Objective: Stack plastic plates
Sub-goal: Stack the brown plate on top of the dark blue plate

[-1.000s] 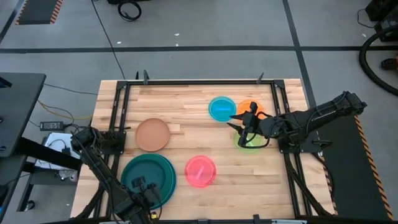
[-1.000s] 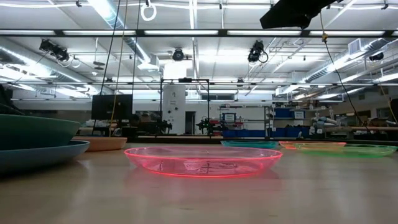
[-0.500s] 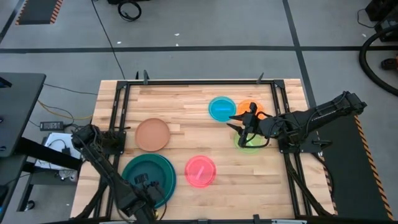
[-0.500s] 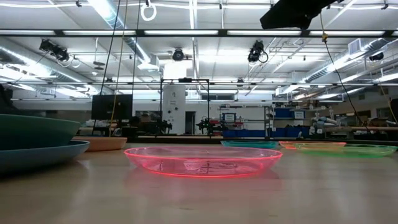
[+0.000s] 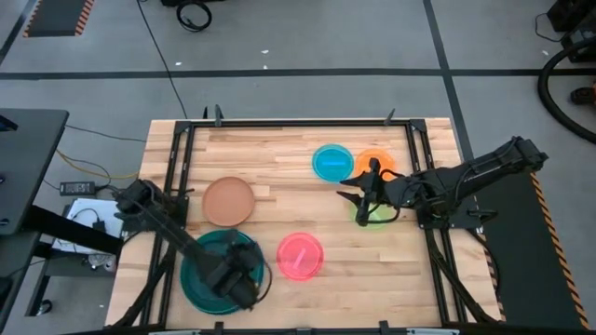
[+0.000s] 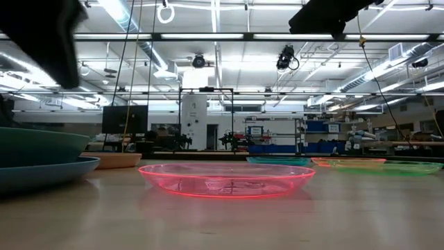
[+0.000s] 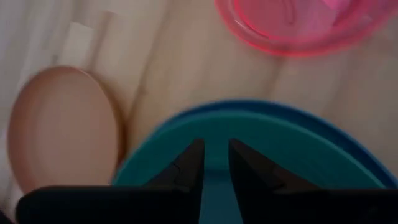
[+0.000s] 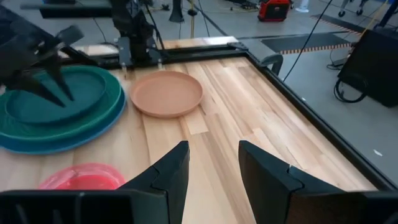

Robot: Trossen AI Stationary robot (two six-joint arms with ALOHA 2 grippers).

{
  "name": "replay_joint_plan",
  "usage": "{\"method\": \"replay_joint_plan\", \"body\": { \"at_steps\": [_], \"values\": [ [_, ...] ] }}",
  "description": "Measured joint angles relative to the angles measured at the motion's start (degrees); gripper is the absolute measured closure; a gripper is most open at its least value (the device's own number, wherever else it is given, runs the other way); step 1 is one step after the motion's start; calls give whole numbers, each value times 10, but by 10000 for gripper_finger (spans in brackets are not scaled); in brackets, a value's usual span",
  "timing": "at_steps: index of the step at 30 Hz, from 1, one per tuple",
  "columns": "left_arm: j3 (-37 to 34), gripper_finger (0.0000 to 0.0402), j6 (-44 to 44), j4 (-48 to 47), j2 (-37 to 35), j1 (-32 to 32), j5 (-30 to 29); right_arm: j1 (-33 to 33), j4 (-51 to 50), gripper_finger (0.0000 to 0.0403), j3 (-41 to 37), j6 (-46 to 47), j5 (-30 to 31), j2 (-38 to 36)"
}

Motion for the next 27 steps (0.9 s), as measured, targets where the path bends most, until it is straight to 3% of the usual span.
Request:
{"method": "replay_joint_plan", "body": {
  "at_steps": [13, 21, 27],
  "values": [
    [0, 321, 125, -9, 1, 137, 11, 6, 16, 253, 0, 10, 0, 61],
    [-3, 321, 228, 16, 1, 146, 8, 63, 10, 253, 0, 7, 73, 43],
    [-76, 321, 225, 67, -4, 156, 17, 91, 9, 253, 0, -1, 106, 42]
  ]
}}
